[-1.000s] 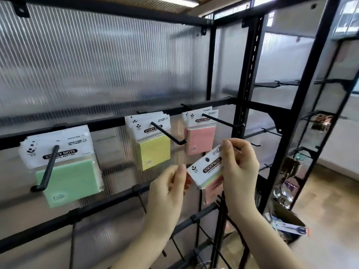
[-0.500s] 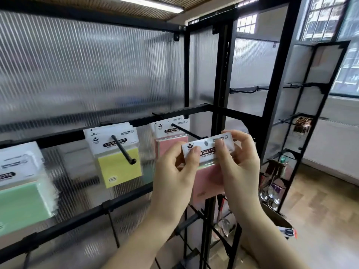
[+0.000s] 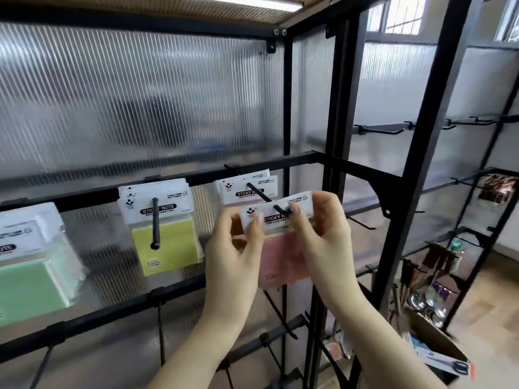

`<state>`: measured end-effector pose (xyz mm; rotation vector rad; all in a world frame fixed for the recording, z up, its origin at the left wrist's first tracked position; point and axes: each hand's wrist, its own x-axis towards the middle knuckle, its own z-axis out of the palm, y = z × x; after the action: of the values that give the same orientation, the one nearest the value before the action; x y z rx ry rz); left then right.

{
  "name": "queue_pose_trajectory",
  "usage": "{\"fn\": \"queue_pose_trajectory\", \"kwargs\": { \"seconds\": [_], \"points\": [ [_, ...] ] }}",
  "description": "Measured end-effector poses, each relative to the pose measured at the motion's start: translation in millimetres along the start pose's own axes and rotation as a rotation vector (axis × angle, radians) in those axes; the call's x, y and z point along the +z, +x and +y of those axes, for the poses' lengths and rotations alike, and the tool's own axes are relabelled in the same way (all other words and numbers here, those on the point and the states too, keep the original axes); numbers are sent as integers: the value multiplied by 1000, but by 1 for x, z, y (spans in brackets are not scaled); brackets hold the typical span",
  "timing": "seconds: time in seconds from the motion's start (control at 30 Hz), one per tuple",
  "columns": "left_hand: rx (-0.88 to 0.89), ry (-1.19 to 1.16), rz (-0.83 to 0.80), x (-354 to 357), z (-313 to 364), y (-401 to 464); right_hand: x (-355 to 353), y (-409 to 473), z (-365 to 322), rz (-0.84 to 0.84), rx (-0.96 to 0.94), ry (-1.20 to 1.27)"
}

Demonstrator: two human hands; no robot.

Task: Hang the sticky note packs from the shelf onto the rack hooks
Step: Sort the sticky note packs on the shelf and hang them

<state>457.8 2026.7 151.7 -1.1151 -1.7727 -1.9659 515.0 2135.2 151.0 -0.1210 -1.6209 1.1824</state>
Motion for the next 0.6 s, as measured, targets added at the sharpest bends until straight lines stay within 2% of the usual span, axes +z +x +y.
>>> {"fn": "queue_pose_trajectory", "kwargs": {
  "seconds": [0.17, 0.6],
  "points": [
    [14, 139, 201, 3, -19, 2, 4, 11, 25, -88, 24, 12],
    [-80, 398, 406, 14, -51, 21, 23, 34, 77, -267, 240, 14]
  ]
}}
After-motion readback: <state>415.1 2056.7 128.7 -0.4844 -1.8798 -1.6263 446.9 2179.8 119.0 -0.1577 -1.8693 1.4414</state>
